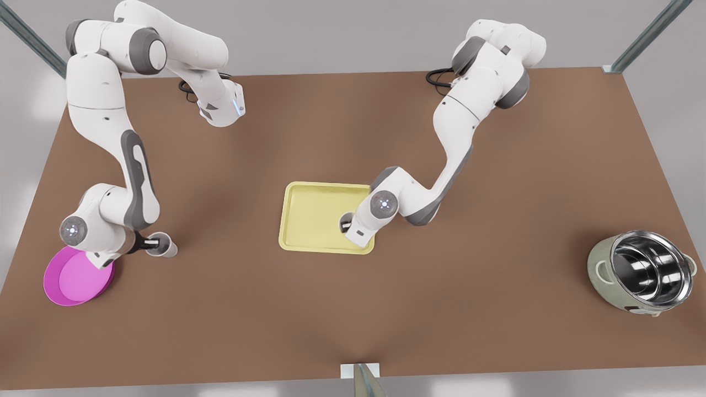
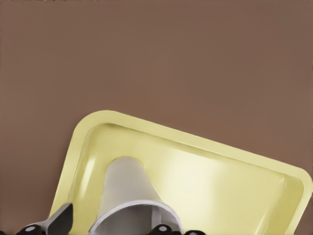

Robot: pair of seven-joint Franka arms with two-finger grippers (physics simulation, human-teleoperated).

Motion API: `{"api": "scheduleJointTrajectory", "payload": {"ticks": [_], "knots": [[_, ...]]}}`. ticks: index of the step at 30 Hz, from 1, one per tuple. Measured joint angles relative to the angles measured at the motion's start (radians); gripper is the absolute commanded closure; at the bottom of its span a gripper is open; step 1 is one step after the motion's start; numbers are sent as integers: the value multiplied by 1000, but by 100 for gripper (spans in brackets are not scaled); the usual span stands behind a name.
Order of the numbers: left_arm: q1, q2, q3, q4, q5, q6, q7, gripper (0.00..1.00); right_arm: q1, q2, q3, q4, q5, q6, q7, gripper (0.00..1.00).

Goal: Use both arms to respectively pick up the white IKEA cups from the middle-left and middle-right positions, then place the white IKEA cups onto the middle-middle tray, ensuring that the cups remain upright and do not tip over

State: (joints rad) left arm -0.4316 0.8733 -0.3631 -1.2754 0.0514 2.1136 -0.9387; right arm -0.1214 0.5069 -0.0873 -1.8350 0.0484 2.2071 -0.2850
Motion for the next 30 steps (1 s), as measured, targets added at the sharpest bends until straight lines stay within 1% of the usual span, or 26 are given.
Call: {"api": "scheduleJointTrajectory", "payload": {"ticks": [1, 2, 5, 6, 7, 9, 11, 13, 15, 16, 17, 18, 20, 24, 27, 28, 29, 30], "knots": [[1, -3, 1, 1, 1, -1, -11, 0, 0, -12, 43, 13, -1, -5, -3, 79], [3, -9, 2, 1, 6, -7, -23, 0, -1, -19, 105, 35, -1, -9, -6, 79], [36, -41, 3, 1, 22, -41, -54, 0, 12, -55, 328, 83, -3, -28, -12, 79], [41, -50, 3, 0, 26, -54, -63, 0, 45, -59, 368, 90, -3, -34, -14, 79], [43, -59, 3, -1, 29, -67, -72, 0, 97, -61, 388, 97, -3, -38, -16, 79], [51, -103, 3, -2, 34, -109, -88, 0, 198, -62, 405, 104, -3, -43, -16, 79], [106, -229, 1, 0, 70, -203, -98, 0, 278, -59, 409, 101, -3, -48, -16, 79], [232, -348, -1, 3, 102, -318, -79, 0, 387, -37, 408, 99, -8, -43, -15, 79], [339, -423, 1, 7, 121, -424, -37, 0, 451, -11, 404, 98, -12, -27, -12, 79], [331, -531, 94, -76, 114, -459, 2, 0, 470, 0, 401, 97, -14, -18, -9, 79], [312, -591, 176, -121, 100, -490, 42, 0, 479, 9, 400, 96, -15, -9, -7, 79], [305, -613, 219, -130, 87, -522, 80, 0, 483, 14, 399, 95, -16, -1, -5, 79], [299, -614, 252, -137, 59, -573, 150, 0, 486, 26, 397, 93, -20, 10, -1, 79], [293, -603, 262, -141, 16, -637, 269, 0, 482, 48, 393, 95, -26, 27, 6, 79], [303, -644, 263, -141, 0, -678, 343, 0, 481, 59, 392, 98, -28, 35, 10, 79], [304, -651, 262, -141, -3, -690, 366, 0, 482, 60, 392, 99, -29, 38, 12, 74], [304, -655, 262, -142, -6, -701, 387, 0, 484, 61, 392, 100, -30, 39, 13, 50], [304, -661, 262, -142, -8, -710, 407, 0, 484, 64, 392, 102, -32, 41, 15, 33]]}}
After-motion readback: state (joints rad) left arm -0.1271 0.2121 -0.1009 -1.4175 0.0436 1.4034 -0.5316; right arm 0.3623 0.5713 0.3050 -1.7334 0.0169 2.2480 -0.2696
